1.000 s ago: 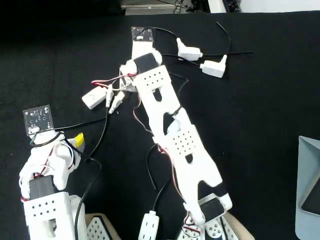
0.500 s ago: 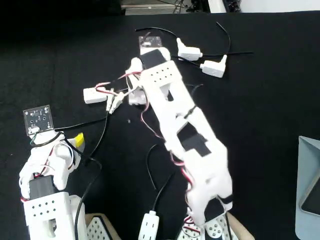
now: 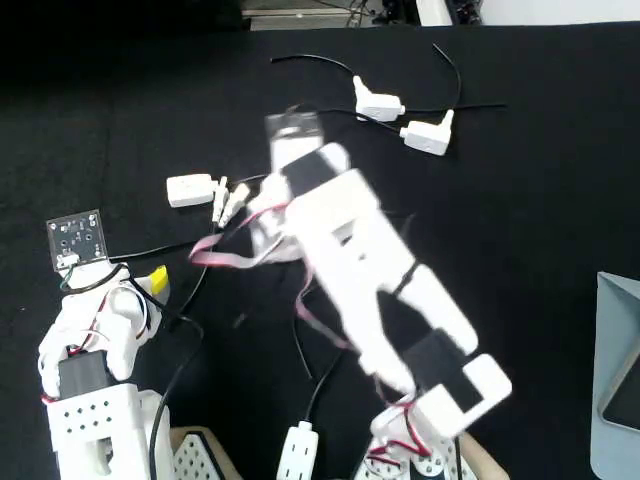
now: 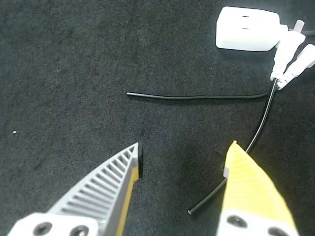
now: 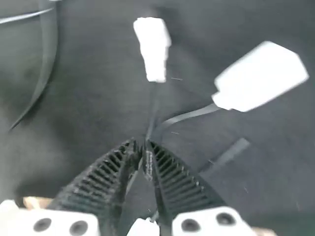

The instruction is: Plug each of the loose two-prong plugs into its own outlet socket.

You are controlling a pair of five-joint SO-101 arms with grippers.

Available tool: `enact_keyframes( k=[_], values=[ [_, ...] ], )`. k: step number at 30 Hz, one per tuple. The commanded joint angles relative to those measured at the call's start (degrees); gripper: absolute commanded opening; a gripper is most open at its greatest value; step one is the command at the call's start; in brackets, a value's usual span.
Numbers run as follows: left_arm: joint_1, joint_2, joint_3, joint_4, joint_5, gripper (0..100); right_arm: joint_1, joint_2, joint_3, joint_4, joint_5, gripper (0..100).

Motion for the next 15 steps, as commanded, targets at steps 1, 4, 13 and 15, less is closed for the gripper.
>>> enact_keyframes(
  k=[1, 4, 13, 15],
  values=[
    [-0.5, -0.4, -0.2, -0.4, 0.5, 28, -9.2, -3.2, 1.4, -9.1, 2.3, 1.6],
    [-0.5, -0.4, -0.2, -0.4, 0.5, 28, -9.9, -0.7, 0.4, -14.2, 2.4, 4.9],
    [-0.5, -0.4, -0.2, -0.4, 0.4, 28, -6.5, -1.5, -2.7, -8.6, 14.2, 19.4],
    [-0.5, -0.4, -0.2, -0.4, 0.4, 28, -2.5, -2.3, -2.7, -8.0, 20.6, 19.4]
  ],
)
